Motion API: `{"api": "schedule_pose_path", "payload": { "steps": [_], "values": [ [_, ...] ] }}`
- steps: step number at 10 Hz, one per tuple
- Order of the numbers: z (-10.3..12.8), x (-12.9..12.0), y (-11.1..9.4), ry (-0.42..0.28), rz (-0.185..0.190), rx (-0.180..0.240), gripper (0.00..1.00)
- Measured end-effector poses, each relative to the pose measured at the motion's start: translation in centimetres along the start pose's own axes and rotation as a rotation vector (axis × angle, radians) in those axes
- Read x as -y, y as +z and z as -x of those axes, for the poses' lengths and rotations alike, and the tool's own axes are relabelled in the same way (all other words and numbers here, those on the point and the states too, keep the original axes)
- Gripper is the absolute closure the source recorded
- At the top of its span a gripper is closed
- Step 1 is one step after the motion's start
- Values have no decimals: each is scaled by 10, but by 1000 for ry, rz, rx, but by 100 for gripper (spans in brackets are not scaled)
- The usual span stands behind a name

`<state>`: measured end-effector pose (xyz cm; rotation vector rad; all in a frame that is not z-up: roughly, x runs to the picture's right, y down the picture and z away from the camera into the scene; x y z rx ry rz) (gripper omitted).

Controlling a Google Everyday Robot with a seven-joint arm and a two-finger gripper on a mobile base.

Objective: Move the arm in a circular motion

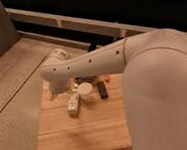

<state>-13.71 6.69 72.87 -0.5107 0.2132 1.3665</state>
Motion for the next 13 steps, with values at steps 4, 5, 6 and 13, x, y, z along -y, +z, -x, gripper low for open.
{"api": "schedule_pose_path", "payload": {
  "steps": [4,5,6,13],
  "values": [
    [-22,98,-45,251,-118,59,35],
    [-25,125,-54,313,-149,56,35],
    [-26,143,-60,354,-171,51,35],
    [59,216,-112,415,-273,48,35]
  ]
}}
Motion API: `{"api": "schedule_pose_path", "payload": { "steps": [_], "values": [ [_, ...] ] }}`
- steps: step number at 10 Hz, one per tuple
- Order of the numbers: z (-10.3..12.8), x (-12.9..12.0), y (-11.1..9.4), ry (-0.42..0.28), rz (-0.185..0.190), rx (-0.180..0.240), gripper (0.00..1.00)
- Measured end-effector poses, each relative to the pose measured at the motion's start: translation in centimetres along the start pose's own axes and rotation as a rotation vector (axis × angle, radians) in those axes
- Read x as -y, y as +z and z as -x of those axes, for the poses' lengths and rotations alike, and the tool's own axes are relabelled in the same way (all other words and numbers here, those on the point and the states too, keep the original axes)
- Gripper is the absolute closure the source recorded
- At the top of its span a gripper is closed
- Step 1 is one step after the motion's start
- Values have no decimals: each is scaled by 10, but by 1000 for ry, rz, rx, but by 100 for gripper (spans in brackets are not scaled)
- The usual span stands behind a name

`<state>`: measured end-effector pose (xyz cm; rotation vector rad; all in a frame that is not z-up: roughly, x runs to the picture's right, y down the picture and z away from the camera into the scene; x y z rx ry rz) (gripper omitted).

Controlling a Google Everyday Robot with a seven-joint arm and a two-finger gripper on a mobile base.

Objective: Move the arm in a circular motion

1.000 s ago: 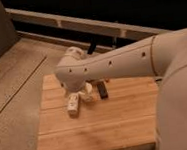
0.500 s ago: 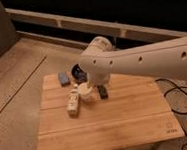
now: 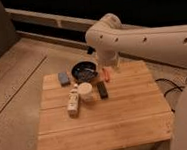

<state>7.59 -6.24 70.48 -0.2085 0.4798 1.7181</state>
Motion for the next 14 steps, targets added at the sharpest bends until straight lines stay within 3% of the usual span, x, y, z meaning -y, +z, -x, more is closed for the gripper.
{"api": "schedule_pose_path", "payload": {
  "steps": [2,4,6,10,13,14],
  "values": [
    [21,-42,-5,-92,0,9,35],
    [21,-99,-2,-231,-6,8,35],
    [13,-155,-3,-356,16,12,35],
    [-51,-273,-1,-622,142,11,35],
    [-100,-314,1,-725,244,7,35],
    [-113,-315,6,-727,271,-1,35]
  ]
}}
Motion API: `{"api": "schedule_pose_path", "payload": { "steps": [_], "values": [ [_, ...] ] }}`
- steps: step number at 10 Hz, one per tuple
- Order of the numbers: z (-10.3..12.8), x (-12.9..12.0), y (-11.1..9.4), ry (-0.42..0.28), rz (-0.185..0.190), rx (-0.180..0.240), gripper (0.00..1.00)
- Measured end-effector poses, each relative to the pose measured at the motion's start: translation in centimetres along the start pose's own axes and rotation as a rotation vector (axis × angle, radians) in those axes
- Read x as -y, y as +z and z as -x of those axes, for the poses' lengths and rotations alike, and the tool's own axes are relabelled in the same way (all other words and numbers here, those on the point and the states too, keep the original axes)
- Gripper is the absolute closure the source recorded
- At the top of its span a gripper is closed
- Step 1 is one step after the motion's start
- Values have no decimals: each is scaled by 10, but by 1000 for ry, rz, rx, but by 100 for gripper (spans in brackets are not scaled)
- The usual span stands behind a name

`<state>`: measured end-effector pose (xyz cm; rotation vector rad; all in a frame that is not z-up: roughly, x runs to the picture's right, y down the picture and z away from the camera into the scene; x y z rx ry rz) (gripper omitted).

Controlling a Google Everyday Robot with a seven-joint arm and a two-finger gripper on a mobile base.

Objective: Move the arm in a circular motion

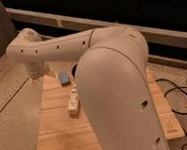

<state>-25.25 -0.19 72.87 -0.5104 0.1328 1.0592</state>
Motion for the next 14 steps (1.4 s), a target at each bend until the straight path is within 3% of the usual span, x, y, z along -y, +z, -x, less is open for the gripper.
{"api": "schedule_pose_path", "payload": {
  "steps": [2,4,6,8,10,14],
  "values": [
    [-22,-5,8,35,56,4,35],
    [-53,9,7,116,102,17,35],
    [-84,27,8,187,105,14,35],
    [-119,64,7,300,65,8,35],
    [-158,122,0,478,-23,-12,35],
    [-189,198,-30,683,-156,-36,35]
  ]
}}
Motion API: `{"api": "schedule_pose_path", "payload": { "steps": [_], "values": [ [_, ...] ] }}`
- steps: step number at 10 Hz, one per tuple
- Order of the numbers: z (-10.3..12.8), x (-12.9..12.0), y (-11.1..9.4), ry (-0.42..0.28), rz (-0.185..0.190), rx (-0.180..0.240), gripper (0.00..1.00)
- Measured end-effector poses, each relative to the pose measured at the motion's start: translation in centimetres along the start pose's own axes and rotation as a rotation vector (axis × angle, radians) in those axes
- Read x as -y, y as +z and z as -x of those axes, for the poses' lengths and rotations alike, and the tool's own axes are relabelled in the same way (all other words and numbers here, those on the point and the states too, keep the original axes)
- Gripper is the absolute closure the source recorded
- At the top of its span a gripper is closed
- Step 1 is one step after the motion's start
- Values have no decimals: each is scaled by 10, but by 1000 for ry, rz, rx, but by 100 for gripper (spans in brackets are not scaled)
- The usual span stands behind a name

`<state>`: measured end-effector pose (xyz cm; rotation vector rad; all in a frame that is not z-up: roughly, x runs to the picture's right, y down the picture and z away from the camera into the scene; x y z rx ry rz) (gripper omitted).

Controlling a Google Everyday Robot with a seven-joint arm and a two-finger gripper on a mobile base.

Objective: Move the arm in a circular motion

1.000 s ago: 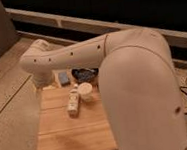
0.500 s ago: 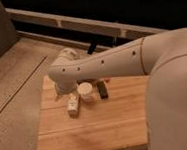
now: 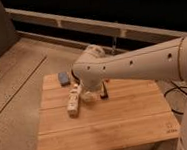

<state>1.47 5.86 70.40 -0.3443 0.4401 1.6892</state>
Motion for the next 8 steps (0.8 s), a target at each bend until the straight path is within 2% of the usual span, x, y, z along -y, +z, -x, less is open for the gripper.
{"api": "schedule_pose_path", "payload": {
  "steps": [2,4,5,8],
  "values": [
    [27,28,-19,56,-66,13,35],
    [62,37,-36,63,-105,27,35],
    [82,32,-42,47,-118,36,35],
    [121,-13,-45,-50,-89,65,35]
  ]
}}
